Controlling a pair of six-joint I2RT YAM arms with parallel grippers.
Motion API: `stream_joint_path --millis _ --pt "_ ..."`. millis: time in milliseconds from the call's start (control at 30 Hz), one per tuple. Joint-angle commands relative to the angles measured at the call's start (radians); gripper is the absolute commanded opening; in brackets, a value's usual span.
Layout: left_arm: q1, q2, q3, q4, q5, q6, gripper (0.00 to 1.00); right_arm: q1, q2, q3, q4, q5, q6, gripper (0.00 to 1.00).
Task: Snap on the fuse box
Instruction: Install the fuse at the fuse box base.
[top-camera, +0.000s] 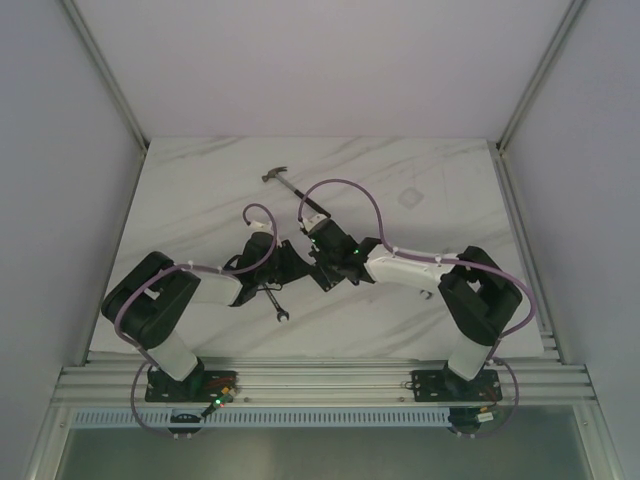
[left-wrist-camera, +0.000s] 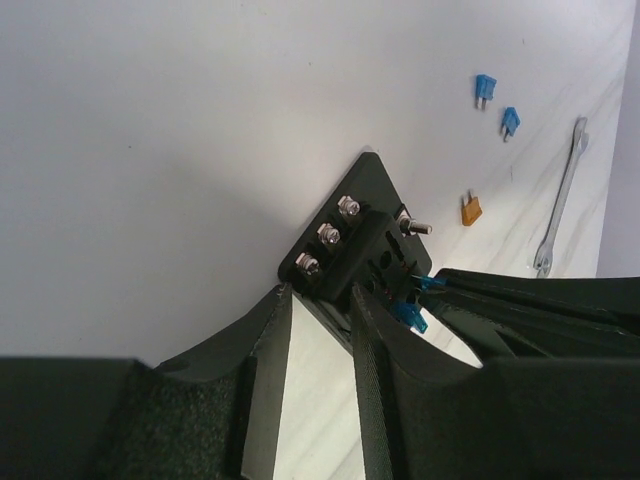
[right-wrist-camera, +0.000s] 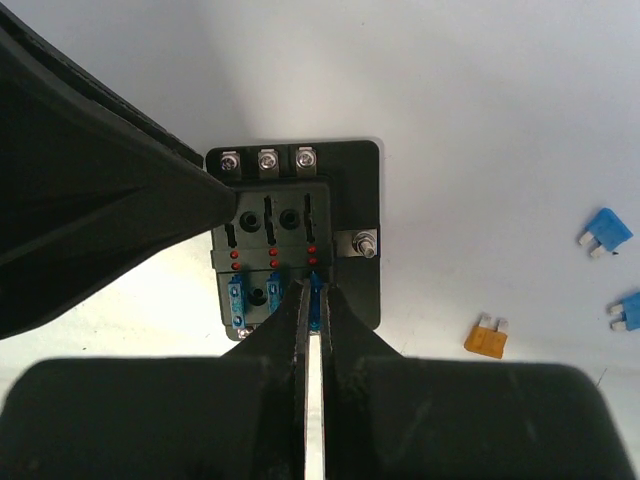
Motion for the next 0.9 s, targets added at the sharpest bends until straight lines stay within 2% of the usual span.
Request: stream_joint_path --millis 0,633,867 --pt "0.004 0.009 0.017 -0.057 -0.028 -0.003 0.39 0.008 0.001 0.024 -0.050 0.054 0.022 0.00" --pt "0.000 0.014 0.024 -0.068 -0.022 -0.005 0.37 0.029 0.015 0.030 -0.025 0.065 0.059 0.00" --pt "-0.003 0.011 0.025 -0.066 -0.021 -0.004 0.37 0.029 0.023 0.032 -0.023 0.068 0.071 0.06"
